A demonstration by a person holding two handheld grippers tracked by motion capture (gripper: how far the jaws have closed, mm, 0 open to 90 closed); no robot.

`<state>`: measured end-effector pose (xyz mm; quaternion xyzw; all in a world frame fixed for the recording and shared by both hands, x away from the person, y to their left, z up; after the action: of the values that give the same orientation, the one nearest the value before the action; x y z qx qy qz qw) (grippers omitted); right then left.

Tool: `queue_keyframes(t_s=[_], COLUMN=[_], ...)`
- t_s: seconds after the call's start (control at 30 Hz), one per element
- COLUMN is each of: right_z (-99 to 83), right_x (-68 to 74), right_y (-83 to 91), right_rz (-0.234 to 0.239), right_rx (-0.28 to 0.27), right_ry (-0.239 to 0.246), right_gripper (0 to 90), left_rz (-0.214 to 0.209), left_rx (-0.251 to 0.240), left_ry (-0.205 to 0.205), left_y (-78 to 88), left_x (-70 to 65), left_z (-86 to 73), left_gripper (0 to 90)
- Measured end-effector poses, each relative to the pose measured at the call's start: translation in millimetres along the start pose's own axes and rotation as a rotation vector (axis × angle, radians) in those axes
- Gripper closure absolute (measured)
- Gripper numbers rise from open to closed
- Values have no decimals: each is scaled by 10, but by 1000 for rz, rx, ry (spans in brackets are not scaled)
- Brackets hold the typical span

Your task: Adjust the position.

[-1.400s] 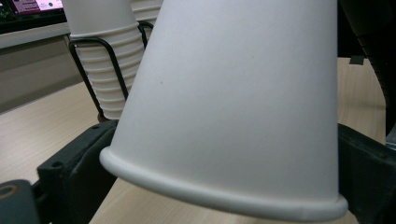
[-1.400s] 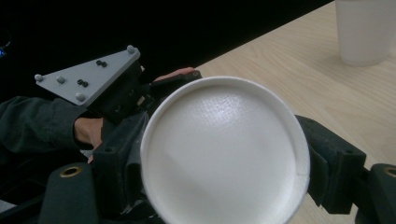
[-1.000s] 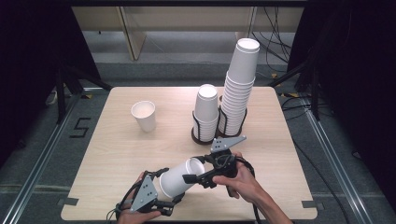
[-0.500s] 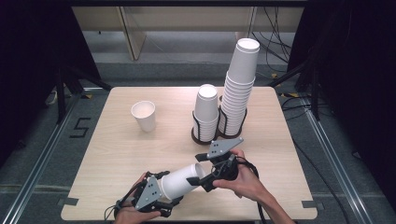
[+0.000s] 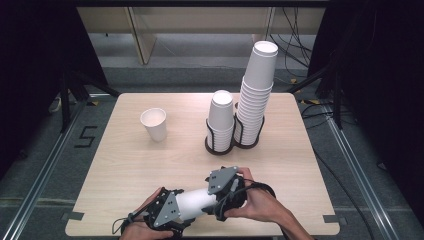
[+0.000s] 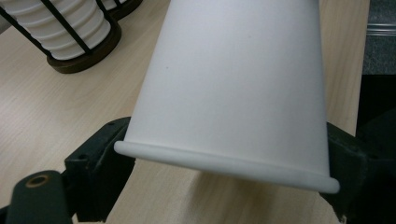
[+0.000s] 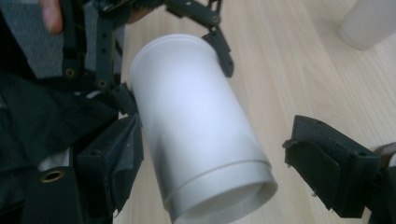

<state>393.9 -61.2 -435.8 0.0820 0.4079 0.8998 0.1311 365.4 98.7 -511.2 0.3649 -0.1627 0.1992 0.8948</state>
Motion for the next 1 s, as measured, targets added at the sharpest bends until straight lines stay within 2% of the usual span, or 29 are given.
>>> queue_keyframes(t_s=[0.07, 0.13, 0.17, 0.23, 0.27, 0.3, 0.33, 0.37, 0.4, 0.43, 0.5, 0.53, 0.57, 0.63, 0.73, 0.77, 0.8, 0.83, 0.87, 0.9, 0.93, 1.0], right_z=[-12, -27, -32, -54, -63, -93, -95, -79, -82, -71, -84, -109, -96, -97, -129, -112, -118, -113, -124, -126, -110, -121], right_x=[46, 84, 92, 110, 91, 139, 158, 134, 134, 124, 154, 178, 163, 160, 185, 168, 180, 179, 175, 176, 141, 98], right_y=[-49, -100, -123, -158, -180, -173, -190, -221, -236, -259, -289, -285, -319, -350, -358, -374, -366, -363, -347, -335, -338, -309], right_rz=[-12, -3, -13, -27, -40, -54, -45, -45, -56, -45, -50, -60, -56, -46, -58, -46, -50, -39, -53, -36, -7, 38], right_rx=[35, 68, 81, 115, 134, 158, 159, 155, 165, 157, 172, 206, 190, 198, 234, 218, 223, 214, 215, 204, 175, 142], right_ry=[46, 82, 100, 123, 156, 96, 98, 164, 182, 220, 207, 178, 213, 242, 214, 254, 239, 248, 223, 206, 232, 207], right_gripper=[191, 191, 192, 194, 188, 184, 185, 185, 186, 189, 189, 189, 189, 190, 209, 210, 209, 207, 205, 204, 204, 204], left_rz=[-10, -16, -14, -16, -22, -22, -19, -24, -26, -26, -29, -23, -34, -34, -38, -37, -39, -29, -29, -30, -26, -25], left_rx=[14, 3, 16, 9, 8, 5, 4, 15, 19, 5, 6, 2, 5, 5, 6, -1, -11, -41, -70, -92, -121, -174], left_ry=[-25, -20, -43, -47, -45, -49, -58, -63, -75, -67, -69, -73, -75, -83, -84, -75, -65, -43, -16, 10, 33, 73], left_y=[8, 5, 12, 16, 20, 21, 21, 32, 38, 36, 44, 44, 48, 54, 55, 50, 42, 27, 16, 20, 20, 32], left_x=[-6, -36, -31, -57, -68, -72, -70, -69, -64, -73, -74, -73, -77, -83, -88, -90, -86, -84, -77, -67, -59, -37], left_z=[13, 49, 53, 80, 92, 102, 109, 112, 113, 123, 131, 134, 137, 147, 149, 146, 138, 134, 127, 120, 120, 124], left_gripper=[129, 129, 129, 129, 129, 130, 130, 130, 130, 130, 130, 130, 130, 130, 128, 124, 116, 107, 96, 87, 79, 71])
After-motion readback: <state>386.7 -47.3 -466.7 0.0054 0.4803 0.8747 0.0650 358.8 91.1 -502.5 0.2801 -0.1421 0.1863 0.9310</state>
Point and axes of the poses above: each handheld gripper's, and its own axes: y roughly backward along the jaws, z roughly out of its top, x roughly to its left, the point moved 5 cm from there along -y, roughly forward along the jaws, and after that the axes turned 15 degrees about -y, right-handed, at the moved point
